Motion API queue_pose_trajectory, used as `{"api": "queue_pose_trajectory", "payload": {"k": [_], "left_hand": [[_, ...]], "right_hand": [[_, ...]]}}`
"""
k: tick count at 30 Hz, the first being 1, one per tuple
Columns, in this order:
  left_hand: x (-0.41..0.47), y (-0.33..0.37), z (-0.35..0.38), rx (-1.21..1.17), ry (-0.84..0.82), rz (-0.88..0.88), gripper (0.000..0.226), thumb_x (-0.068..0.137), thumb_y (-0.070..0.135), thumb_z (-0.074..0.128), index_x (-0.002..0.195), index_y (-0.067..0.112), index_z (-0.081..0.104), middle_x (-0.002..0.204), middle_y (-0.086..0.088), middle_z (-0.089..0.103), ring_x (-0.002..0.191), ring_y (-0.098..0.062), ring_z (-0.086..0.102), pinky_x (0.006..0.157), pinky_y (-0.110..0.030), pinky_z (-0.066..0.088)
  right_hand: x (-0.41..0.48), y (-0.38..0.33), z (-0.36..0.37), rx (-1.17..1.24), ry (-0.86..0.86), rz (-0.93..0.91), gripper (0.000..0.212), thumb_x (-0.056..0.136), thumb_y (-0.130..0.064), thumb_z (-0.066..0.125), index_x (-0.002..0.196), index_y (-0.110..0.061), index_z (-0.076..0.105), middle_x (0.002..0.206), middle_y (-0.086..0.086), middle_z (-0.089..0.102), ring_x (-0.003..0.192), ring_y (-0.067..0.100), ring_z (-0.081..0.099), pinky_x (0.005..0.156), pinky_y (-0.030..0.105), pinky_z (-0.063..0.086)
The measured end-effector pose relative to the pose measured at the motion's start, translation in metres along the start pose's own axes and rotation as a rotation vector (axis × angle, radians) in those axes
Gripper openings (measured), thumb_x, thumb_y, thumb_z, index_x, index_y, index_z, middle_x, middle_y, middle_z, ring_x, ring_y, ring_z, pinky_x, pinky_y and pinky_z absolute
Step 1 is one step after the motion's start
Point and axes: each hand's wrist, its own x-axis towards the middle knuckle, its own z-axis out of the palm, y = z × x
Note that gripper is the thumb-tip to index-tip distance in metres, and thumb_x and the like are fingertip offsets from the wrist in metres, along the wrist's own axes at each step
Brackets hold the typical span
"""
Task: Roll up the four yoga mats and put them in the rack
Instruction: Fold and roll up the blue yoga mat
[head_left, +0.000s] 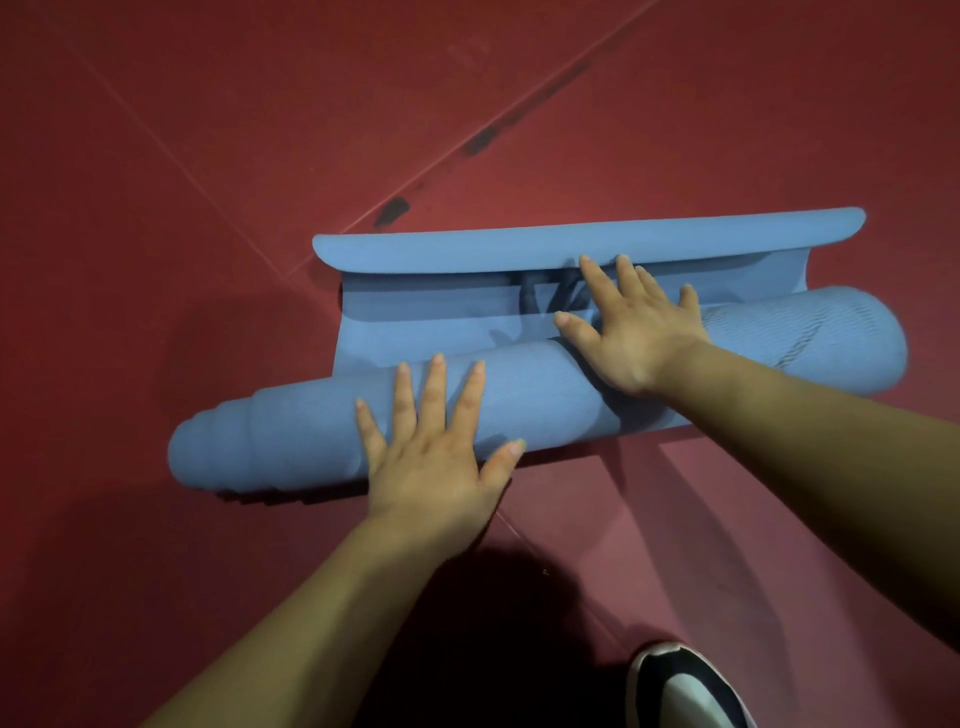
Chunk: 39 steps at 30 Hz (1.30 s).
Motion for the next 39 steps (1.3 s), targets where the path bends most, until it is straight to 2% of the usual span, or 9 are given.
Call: {"api": "queue_pose_trajectory", "payload": {"k": [5,13,18,23,26,29,33,39], "left_hand": [[0.015,-0.005,0.003,0.001,0.002,0.004,0.085,0.089,0.082,0.022,0.154,0.047,-0.018,0.165,0.006,-0.027,0.15,-0.024,-0.031,0.116,-0.064,-0.018],[0.045,-0.008,-0.017,0.014,-0.058,-0.006,0.083,0.087,0.083,0.017,0.155,0.048,-0.016,0.168,0.006,-0.02,0.153,-0.025,-0.024,0.118,-0.064,-0.013],[0.018,-0.008,-0.001,0.006,0.074,0.064,0.083,0.089,0.08,0.017,0.156,0.045,-0.015,0.168,0.003,-0.021,0.153,-0.028,-0.024,0.118,-0.065,-0.01],[0.025,-0.017,0.002,0.028,0.05,0.102,0.09,0.088,0.084,0.028,0.153,0.048,-0.022,0.165,0.008,-0.029,0.15,-0.025,-0.03,0.118,-0.063,-0.014],[0.039,-0.019,-0.005,0.059,0.056,0.115,0.099,0.082,0.089,0.032,0.154,0.047,-0.02,0.166,0.007,-0.025,0.153,-0.026,-0.023,0.118,-0.065,-0.011],[0.053,-0.021,-0.012,0.12,0.049,0.12,0.116,0.071,0.094,0.045,0.154,0.045,-0.02,0.168,0.005,-0.017,0.155,-0.028,-0.013,0.118,-0.068,-0.005],[0.07,-0.023,-0.016,0.207,0.061,0.117,0.131,0.064,0.087,0.064,0.156,0.04,-0.015,0.169,0.0,-0.004,0.155,-0.031,0.002,0.118,-0.068,0.005],[0.084,-0.028,-0.019,0.28,0.105,0.189,0.115,0.067,0.078,0.069,0.155,0.036,0.009,0.157,0.002,0.028,0.141,-0.027,0.029,0.118,-0.057,0.022]], "right_hand": [[0.004,-0.001,-0.001,-0.009,0.028,-0.007,0.083,0.09,-0.08,0.012,0.16,-0.039,-0.008,0.17,0.008,-0.003,0.157,0.023,0.0,0.121,0.064,0.003],[0.011,-0.002,-0.008,-0.034,0.013,0.002,0.084,0.09,-0.081,0.012,0.16,-0.038,-0.008,0.17,0.007,-0.003,0.157,0.024,-0.001,0.121,0.064,0.003],[0.013,-0.001,-0.008,-0.032,0.005,0.005,0.085,0.089,-0.082,0.012,0.16,-0.039,-0.007,0.17,0.007,-0.003,0.157,0.023,0.0,0.122,0.063,0.004],[0.018,-0.001,-0.01,-0.022,0.002,-0.006,0.086,0.089,-0.082,0.015,0.16,-0.038,-0.004,0.17,0.008,-0.003,0.157,0.024,0.0,0.122,0.061,0.006],[0.022,0.0,-0.014,-0.036,-0.019,-0.008,0.086,0.089,-0.082,0.015,0.16,-0.038,-0.005,0.17,0.008,-0.005,0.157,0.024,0.0,0.122,0.06,0.005],[0.023,0.0,-0.015,-0.042,-0.007,-0.008,0.087,0.088,-0.083,0.014,0.16,-0.038,-0.004,0.17,0.008,-0.004,0.157,0.024,0.001,0.123,0.06,0.005],[0.025,-0.001,-0.016,-0.049,0.002,-0.011,0.087,0.088,-0.084,0.013,0.16,-0.038,-0.002,0.17,0.009,-0.003,0.157,0.025,0.001,0.123,0.059,0.005],[0.025,-0.002,-0.016,-0.046,0.004,-0.02,0.088,0.088,-0.084,0.013,0.161,-0.036,-0.002,0.17,0.01,-0.005,0.157,0.025,-0.001,0.123,0.058,0.005]]}}
